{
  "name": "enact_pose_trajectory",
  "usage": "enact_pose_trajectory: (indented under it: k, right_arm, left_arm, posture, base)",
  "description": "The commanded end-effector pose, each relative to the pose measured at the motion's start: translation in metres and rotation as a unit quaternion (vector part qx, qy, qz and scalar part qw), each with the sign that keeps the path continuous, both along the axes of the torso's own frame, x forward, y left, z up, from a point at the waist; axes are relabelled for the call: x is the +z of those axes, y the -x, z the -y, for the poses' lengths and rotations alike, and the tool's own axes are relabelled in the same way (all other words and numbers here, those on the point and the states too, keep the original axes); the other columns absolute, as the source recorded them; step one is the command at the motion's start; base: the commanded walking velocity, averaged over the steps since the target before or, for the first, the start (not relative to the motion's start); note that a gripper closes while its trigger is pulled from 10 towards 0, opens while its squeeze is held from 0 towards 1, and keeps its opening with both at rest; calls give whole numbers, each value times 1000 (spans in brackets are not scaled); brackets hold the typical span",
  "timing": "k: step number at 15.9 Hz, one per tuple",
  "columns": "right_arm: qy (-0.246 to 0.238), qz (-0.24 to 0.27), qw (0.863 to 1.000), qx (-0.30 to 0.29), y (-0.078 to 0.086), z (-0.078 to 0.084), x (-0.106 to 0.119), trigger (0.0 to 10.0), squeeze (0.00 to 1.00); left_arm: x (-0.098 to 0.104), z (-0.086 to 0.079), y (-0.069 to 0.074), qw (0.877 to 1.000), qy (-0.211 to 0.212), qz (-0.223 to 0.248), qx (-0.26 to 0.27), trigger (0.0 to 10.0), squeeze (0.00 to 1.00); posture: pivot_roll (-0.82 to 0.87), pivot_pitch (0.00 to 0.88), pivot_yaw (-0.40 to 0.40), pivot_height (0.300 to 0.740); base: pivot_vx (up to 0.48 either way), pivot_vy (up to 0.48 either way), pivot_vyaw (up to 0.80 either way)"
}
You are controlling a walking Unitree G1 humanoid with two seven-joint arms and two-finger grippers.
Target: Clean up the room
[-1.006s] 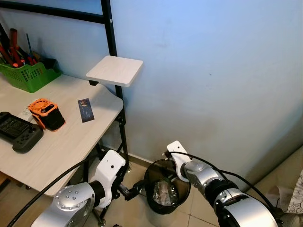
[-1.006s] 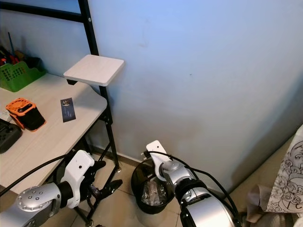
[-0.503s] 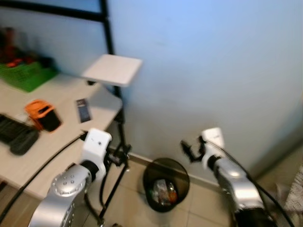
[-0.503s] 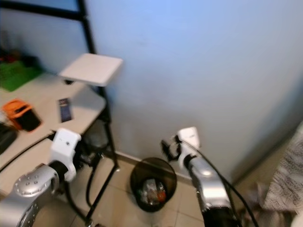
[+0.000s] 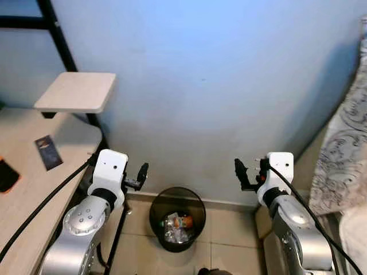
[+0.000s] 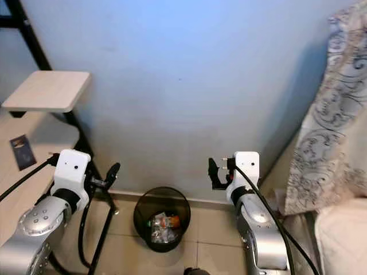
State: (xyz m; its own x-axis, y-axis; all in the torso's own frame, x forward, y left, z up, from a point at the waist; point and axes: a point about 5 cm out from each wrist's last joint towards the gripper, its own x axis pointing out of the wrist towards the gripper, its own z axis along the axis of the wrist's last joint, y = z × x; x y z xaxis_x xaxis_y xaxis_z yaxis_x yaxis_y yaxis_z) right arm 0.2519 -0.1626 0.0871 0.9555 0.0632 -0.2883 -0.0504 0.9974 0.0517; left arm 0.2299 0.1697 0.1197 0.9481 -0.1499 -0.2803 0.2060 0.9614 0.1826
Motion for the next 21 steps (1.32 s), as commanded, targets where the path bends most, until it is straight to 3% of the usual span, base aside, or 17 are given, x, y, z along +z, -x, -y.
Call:
enact_pose_trajectory:
  k: [1, 7, 10, 13, 21]
  right_arm:
    - [11, -10, 1000, -14, 3, 3, 0, 10000, 1000]
    - [28, -27, 998, -39, 4, 2, 4, 10000, 1000]
    - [23, -30, 998, -50, 4, 4, 3, 10000, 1000]
    - [28, -32, 998, -48, 7, 3, 3, 10000, 1000]
    - [42, -31, 998, -35, 4, 0, 3, 10000, 1000]
  left_arm:
    - [0, -3, 1, 1000, 5, -6, 11, 10000, 0]
    - [-1, 4, -1, 998, 52, -23, 7, 10000, 0]
    - [6, -1, -6, 1000, 3, 17, 15, 10000, 0]
    - [6, -7, -7, 999, 12, 21, 35, 10000, 0]
    - [3, -3, -7, 999, 7, 25, 22, 10000, 0]
  posture:
    - [-2, 0, 26, 740]
    - [-4, 0, 26, 740]
    - [18, 0, 3, 740]
    - [-5, 0, 16, 740]
    - [4, 0, 19, 740]
  base:
    - [0, 0, -788]
    - [0, 0, -788]
    - [0, 0, -788]
    - [0, 0, -788]
    - [0, 0, -786]
